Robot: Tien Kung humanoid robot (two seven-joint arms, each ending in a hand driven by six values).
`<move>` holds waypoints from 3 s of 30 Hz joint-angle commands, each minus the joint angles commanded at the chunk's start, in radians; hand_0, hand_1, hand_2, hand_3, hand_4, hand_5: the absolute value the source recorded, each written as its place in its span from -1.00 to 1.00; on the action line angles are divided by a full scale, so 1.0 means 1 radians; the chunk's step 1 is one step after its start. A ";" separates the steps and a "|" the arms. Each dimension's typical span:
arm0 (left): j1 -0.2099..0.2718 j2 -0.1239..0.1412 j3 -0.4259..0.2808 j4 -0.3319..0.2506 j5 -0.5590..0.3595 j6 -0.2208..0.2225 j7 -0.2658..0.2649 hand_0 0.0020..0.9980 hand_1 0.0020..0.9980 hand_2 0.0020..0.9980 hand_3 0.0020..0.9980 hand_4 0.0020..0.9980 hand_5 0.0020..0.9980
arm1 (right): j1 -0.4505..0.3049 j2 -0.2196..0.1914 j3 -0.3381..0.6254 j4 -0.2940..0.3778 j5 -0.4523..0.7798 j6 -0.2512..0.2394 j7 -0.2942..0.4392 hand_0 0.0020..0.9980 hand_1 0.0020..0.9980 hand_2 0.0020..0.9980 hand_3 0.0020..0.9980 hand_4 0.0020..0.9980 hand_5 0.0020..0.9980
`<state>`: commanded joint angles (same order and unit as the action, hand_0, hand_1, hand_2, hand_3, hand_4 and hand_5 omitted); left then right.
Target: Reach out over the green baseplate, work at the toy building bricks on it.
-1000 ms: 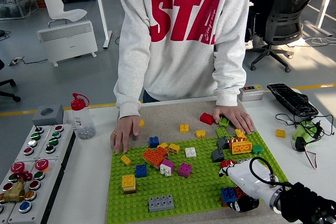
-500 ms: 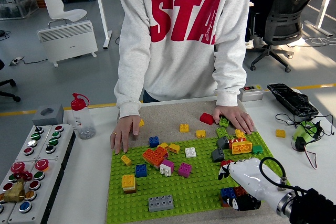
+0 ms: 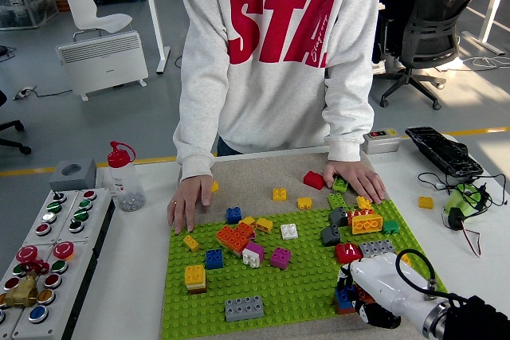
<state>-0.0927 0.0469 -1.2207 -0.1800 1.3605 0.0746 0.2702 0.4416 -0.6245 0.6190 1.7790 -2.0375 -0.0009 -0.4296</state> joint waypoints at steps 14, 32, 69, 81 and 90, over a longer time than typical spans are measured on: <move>0.004 -0.001 -0.002 0.000 0.005 0.000 0.001 0.38 0.40 0.37 0.25 -0.28 1.00 | 0.001 0.004 -0.015 0.000 -0.004 0.009 -0.004 -0.88 -0.42 0.18 0.10 -0.28 -0.82; -0.001 0.000 0.005 0.000 -0.005 -0.002 0.000 0.38 0.40 0.37 0.25 -0.28 1.00 | 0.003 0.015 -0.030 0.000 0.001 0.020 -0.013 -0.88 -0.42 0.17 0.10 -0.27 -0.81; -0.003 0.000 0.007 0.000 -0.009 -0.003 0.000 0.38 0.40 0.37 0.25 -0.28 1.00 | 0.002 0.023 -0.017 -0.008 -0.001 0.018 -0.015 -0.87 -0.42 0.17 0.10 -0.24 -0.79; -0.002 -0.001 0.004 0.000 -0.005 -0.003 0.001 0.38 0.40 0.37 0.25 -0.28 1.00 | -0.002 0.025 -0.010 -0.018 -0.002 0.013 -0.015 -0.87 -0.42 0.17 0.10 -0.24 -0.78; 0.002 -0.002 0.003 0.000 0.000 -0.003 0.003 0.38 0.40 0.37 0.25 -0.28 1.00 | -0.007 0.025 0.017 -0.025 -0.011 0.000 -0.013 -0.86 -0.42 0.17 0.10 -0.24 -0.78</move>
<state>-0.0904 0.0453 -1.2181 -0.1800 1.3604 0.0714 0.2729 0.4348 -0.5992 0.6357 1.7536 -2.0485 -0.0009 -0.4423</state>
